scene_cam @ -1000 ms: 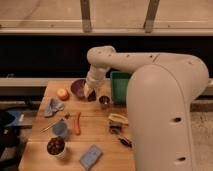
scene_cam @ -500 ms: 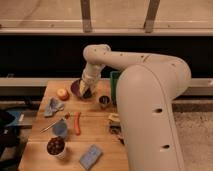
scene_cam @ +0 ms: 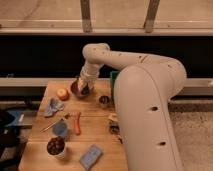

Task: Wipe purple bowl with eraser

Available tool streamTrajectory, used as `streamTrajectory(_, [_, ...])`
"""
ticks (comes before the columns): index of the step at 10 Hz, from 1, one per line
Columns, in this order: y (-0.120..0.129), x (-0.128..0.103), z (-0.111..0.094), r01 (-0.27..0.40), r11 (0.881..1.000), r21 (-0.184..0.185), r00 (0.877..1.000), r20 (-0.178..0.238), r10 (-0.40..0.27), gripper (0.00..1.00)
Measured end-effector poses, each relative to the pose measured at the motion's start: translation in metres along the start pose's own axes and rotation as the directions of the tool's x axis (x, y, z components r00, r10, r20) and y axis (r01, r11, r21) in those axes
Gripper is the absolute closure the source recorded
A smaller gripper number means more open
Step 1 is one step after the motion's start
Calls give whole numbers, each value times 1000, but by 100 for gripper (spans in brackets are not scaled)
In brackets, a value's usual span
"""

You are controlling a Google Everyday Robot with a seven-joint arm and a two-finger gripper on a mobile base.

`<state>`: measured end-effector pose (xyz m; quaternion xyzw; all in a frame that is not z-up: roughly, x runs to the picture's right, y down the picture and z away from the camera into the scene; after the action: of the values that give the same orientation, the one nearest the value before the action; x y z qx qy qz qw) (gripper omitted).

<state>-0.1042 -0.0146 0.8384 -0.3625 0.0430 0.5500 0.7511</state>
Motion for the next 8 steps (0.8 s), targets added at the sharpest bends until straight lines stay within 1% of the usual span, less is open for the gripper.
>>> streamTrajectory(1, [1, -4, 1, 3, 1000, 0, 1000, 21, -3, 100])
streamTrajectory(3, [-5, -6, -2, -21, 1000, 7, 997, 69, 20, 100])
streamTrajectory(4, [-6, -7, -2, -25, 1000, 9, 997, 77, 24, 100])
streamTrajectory(8, [-5, -7, -1, -25, 1000, 9, 997, 77, 24, 100])
